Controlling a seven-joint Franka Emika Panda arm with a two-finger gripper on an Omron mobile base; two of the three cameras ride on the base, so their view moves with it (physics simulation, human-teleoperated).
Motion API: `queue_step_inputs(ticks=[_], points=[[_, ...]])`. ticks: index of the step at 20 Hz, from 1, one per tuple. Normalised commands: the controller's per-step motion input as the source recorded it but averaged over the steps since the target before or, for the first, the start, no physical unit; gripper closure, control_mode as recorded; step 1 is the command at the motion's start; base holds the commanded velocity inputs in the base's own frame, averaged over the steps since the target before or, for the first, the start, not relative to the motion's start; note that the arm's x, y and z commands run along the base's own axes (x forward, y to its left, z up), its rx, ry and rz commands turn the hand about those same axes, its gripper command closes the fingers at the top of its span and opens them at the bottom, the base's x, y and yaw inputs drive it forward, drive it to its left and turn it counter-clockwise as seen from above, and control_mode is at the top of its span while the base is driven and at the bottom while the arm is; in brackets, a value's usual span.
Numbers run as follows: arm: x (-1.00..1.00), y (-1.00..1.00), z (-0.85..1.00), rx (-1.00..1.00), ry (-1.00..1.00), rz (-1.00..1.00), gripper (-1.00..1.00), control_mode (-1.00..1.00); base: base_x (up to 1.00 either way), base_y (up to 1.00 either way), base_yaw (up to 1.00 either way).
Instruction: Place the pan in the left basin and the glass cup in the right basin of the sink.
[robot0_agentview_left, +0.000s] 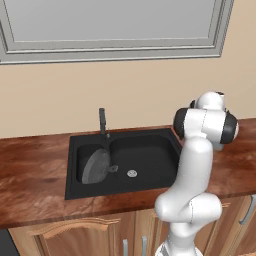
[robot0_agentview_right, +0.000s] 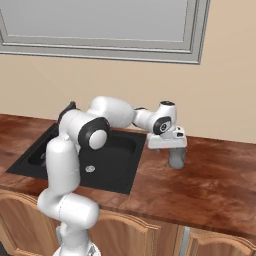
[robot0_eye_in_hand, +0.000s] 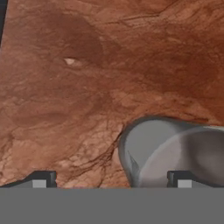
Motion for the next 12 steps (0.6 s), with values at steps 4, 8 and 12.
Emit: queue_step_inputs(ticks=[4, 8, 12], points=[[0.20, -0.13, -0.01, -0.02, 0.00, 0.00, -1.00, -1.00, 0.00, 0.00, 0.00], [0.15, -0.11, -0.08, 0.00, 0.00, 0.00, -1.00, -1.00, 0.00, 0.00, 0.00], [0.13, -0.09, -0.18, 0.00, 0.00, 0.00, -1.00, -1.00, 0.00, 0.00, 0.00]])
